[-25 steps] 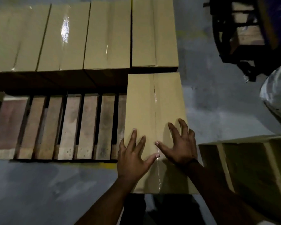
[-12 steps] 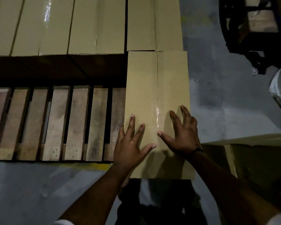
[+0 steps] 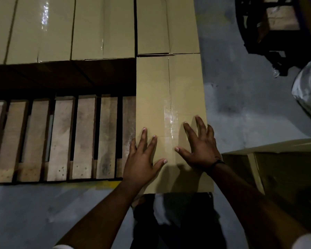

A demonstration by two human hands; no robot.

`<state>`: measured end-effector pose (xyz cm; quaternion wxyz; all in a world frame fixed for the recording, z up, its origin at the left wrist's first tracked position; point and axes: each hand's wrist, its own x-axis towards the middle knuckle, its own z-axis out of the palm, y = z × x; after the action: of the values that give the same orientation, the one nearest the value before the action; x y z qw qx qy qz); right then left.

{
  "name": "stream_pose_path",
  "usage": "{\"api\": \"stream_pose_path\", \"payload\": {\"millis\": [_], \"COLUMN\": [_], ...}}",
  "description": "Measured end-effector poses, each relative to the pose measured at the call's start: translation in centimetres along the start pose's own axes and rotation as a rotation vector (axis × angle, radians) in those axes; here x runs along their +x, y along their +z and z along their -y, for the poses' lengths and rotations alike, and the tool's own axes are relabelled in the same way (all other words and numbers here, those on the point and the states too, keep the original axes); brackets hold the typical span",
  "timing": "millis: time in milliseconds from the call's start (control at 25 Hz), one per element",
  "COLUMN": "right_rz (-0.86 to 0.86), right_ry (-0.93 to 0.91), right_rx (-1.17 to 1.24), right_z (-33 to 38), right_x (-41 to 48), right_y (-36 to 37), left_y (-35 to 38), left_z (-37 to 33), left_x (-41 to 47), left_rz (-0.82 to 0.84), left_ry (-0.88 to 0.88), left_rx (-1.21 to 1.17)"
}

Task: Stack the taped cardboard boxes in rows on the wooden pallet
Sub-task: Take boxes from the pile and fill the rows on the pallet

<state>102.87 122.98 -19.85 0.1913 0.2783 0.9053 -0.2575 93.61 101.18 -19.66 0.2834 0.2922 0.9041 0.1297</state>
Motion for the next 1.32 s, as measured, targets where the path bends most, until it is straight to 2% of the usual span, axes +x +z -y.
{"api": "stream_pose_path", "payload": {"millis": [240,520,720,1320], "right_rz": [0.096,0.155,0.164,0.204], "right_ry": [0.072,-0.027,-0.081,-0.071], "right_rx": [-0.066,-0.163,-0.182,-0.252], "right_z": [1.0,-1.0,-1.8,-2.5], "right_x": [-3.9,-9.0,-10.0,-10.8], "right_y": [1.3,4.2,4.5,2.9], "left_y": [-0.9,-0.9,-0.3,0.8], "left_z": [-0.1,-0.3,-1.0,-1.3], "left_x": [-3.4,-4.9,-4.9,-5.8], "left_rz": [0.188,0.356,0.318,0.262], "left_ry": [0.064,0.047,0.031,-0.004], "left_rx": [0.098,0.141,0.239,0.229]}}
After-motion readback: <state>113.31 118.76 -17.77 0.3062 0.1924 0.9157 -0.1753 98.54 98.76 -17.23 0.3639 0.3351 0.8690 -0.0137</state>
